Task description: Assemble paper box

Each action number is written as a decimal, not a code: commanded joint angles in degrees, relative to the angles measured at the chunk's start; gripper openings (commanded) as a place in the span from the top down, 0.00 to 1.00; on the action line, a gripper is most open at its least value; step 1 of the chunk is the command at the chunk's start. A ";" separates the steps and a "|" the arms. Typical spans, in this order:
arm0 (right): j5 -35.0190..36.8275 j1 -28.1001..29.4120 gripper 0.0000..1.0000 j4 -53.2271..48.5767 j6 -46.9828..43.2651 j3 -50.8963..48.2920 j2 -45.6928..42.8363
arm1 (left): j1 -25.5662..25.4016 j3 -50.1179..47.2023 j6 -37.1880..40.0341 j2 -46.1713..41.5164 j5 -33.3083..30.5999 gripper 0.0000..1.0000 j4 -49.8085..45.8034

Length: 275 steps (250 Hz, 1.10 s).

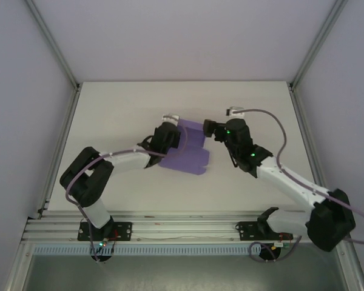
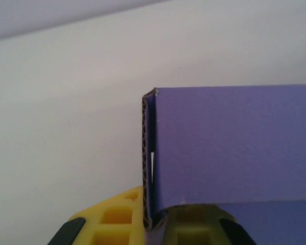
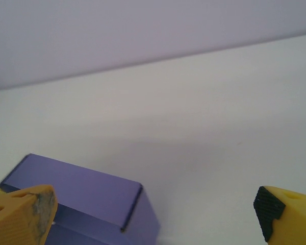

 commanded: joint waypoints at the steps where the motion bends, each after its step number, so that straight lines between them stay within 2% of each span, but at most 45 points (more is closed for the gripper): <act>1: 7.94 -1.83 0.00 -7.14 1.73 -1.79 -5.50 | 3.01 11.25 13.46 -3.11 10.98 1.00 -27.10; 33: 7.22 -4.26 0.00 -12.78 0.96 -3.22 -10.29 | 3.02 21.81 36.93 -1.95 17.32 1.00 -52.19; 60: 7.53 -5.35 0.00 -15.40 -0.25 -4.48 -12.87 | 1.87 30.07 45.24 0.74 8.36 1.00 -62.43; 77: 7.31 -5.62 0.00 -14.90 -0.94 -6.09 -14.25 | 1.47 35.18 49.50 3.47 7.85 1.00 -67.45; 106: 6.16 -6.08 0.00 -15.31 -1.61 -7.27 -15.15 | -1.37 41.11 54.06 9.13 4.82 1.00 -75.65; 144: 4.62 -6.28 0.00 -16.93 -1.96 -7.11 -14.45 | -3.84 42.64 56.76 17.23 -4.62 1.00 -76.54; 208: 5.54 -7.01 0.00 -17.86 -0.75 -7.35 -13.47 | -5.81 54.94 56.80 31.11 -3.61 1.00 -76.75; 225: 5.66 -7.22 0.00 -18.29 -0.90 -7.33 -13.65 | -6.45 56.76 56.89 33.57 -3.39 0.91 -75.95; 275: 6.31 -7.66 0.00 -19.76 -1.47 -6.76 -13.84 | -6.74 59.79 56.99 33.80 -0.23 0.49 -75.10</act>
